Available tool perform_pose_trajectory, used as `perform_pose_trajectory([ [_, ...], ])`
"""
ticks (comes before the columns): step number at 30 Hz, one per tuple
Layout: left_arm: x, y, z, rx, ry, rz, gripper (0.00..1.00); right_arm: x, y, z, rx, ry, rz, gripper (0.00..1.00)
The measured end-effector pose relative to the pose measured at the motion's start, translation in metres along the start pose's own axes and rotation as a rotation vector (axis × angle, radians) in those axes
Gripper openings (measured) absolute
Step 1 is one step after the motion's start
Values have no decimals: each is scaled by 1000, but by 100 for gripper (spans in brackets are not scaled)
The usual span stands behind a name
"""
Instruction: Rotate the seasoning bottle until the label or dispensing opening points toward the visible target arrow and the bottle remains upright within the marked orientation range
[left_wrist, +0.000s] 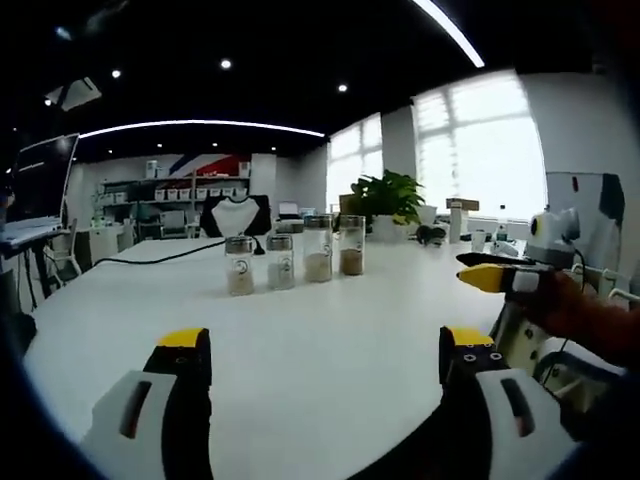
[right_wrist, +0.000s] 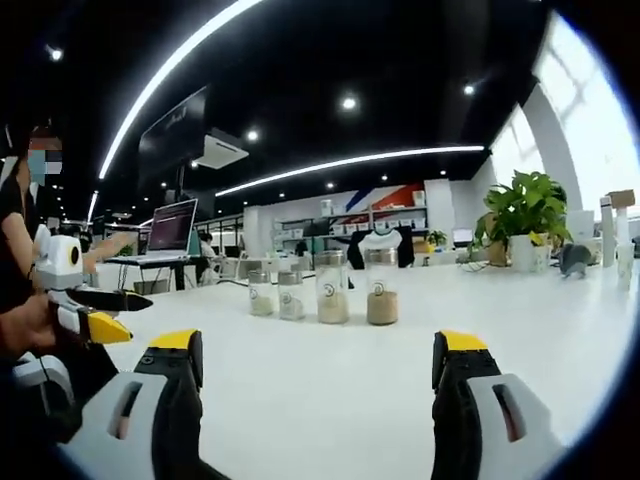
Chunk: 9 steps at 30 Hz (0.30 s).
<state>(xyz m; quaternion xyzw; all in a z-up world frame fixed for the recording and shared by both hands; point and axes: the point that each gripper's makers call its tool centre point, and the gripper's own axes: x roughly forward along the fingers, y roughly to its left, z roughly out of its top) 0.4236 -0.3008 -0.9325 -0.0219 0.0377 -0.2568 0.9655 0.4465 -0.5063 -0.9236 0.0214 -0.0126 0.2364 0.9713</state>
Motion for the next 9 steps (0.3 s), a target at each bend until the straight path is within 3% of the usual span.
perform_pose_trajectory([
  [3, 2, 0, 0, -27, -16, -4, 100, -1, -1, -4, -10, 7, -1, 97],
  [9, 6, -8, -5, -1, 0, -15, 99, -3, -4, 1, -9, -6, 6, 95],
])
